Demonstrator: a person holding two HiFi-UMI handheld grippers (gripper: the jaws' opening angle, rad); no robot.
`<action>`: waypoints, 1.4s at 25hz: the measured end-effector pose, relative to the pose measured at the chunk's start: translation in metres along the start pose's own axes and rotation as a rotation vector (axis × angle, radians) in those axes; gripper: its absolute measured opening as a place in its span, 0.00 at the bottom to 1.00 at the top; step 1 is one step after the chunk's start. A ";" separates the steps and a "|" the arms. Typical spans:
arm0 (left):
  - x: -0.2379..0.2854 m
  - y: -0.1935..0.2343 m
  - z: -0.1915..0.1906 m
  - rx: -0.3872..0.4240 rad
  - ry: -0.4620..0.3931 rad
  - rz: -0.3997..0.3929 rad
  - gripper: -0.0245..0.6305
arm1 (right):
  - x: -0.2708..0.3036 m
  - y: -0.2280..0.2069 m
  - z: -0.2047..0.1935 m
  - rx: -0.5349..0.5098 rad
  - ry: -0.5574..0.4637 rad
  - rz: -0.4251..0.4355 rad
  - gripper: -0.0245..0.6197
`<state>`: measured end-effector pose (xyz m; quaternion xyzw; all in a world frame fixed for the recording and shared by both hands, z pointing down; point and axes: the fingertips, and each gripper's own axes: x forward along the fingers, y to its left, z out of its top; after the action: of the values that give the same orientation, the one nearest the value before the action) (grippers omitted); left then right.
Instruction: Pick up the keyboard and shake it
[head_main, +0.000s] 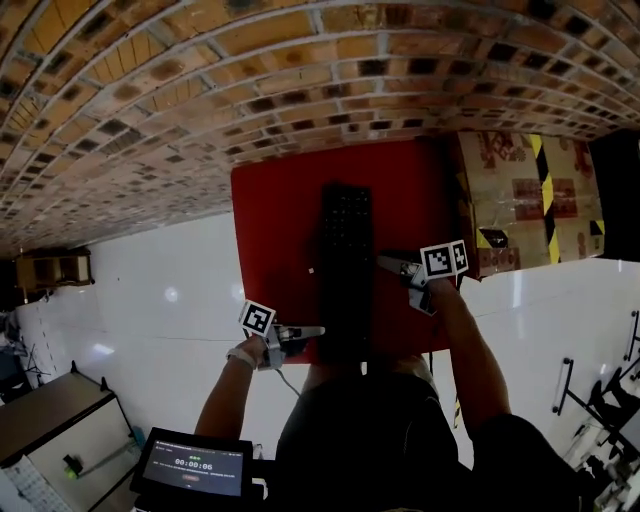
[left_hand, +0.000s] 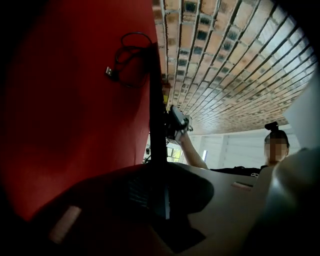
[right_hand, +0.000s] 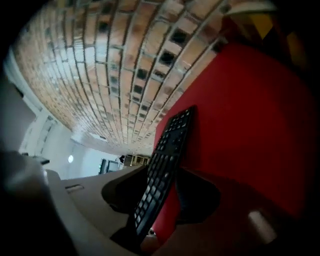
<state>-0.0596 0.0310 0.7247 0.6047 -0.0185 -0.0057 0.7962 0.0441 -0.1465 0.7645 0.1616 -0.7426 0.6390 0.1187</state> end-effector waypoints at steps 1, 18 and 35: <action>0.001 -0.007 0.000 -0.014 -0.011 -0.025 0.20 | 0.015 -0.008 0.012 0.047 0.020 0.019 0.29; 0.035 -0.042 0.009 0.156 -0.015 -0.216 0.26 | 0.072 0.007 0.061 0.473 0.026 0.378 0.12; 0.056 -0.067 0.008 0.697 -0.012 -0.149 0.18 | 0.000 0.191 0.076 -0.113 -0.038 0.490 0.13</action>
<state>-0.0030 0.0035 0.6634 0.8395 0.0199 -0.0606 0.5395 -0.0290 -0.1964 0.5788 -0.0181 -0.7961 0.6032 -0.0447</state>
